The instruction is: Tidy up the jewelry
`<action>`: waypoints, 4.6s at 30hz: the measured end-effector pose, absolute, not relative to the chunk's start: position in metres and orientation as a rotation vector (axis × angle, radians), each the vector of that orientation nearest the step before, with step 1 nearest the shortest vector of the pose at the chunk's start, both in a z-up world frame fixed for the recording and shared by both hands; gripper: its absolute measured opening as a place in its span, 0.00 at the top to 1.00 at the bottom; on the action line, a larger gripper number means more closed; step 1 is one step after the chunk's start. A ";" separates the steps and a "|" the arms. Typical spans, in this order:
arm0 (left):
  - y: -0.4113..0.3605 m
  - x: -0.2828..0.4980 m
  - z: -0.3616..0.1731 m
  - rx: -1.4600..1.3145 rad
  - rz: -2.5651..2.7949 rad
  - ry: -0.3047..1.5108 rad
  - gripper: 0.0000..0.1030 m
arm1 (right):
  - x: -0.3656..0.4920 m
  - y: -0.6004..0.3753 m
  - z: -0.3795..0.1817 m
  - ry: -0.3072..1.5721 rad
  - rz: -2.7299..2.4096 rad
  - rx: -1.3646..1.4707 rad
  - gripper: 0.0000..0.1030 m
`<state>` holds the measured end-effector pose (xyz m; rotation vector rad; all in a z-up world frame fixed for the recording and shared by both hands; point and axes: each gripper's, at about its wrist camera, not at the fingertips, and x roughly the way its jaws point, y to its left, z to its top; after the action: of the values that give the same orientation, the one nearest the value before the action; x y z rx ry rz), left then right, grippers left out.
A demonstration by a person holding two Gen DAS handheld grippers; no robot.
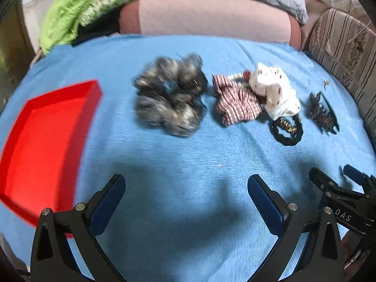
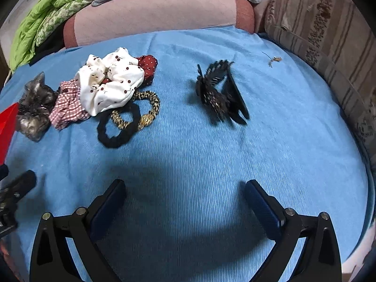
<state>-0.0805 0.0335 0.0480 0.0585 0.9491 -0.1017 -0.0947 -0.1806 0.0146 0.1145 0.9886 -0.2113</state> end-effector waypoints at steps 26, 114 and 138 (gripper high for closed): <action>0.072 -0.223 0.201 0.097 -0.044 0.485 0.00 | -0.226 -0.131 0.150 0.515 -0.336 0.037 0.01; 0.107 -0.147 0.124 0.005 -0.061 0.857 0.00 | -0.158 -0.109 0.107 0.800 -0.146 0.037 0.00; 0.109 -0.042 0.140 -0.061 -0.211 0.889 0.06 | -0.090 -0.140 0.097 0.816 -0.021 0.169 0.22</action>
<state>-0.0423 0.1087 0.1396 -0.0610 0.8888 -0.2106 -0.0898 -0.1404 0.0967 0.1692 0.8162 -0.0214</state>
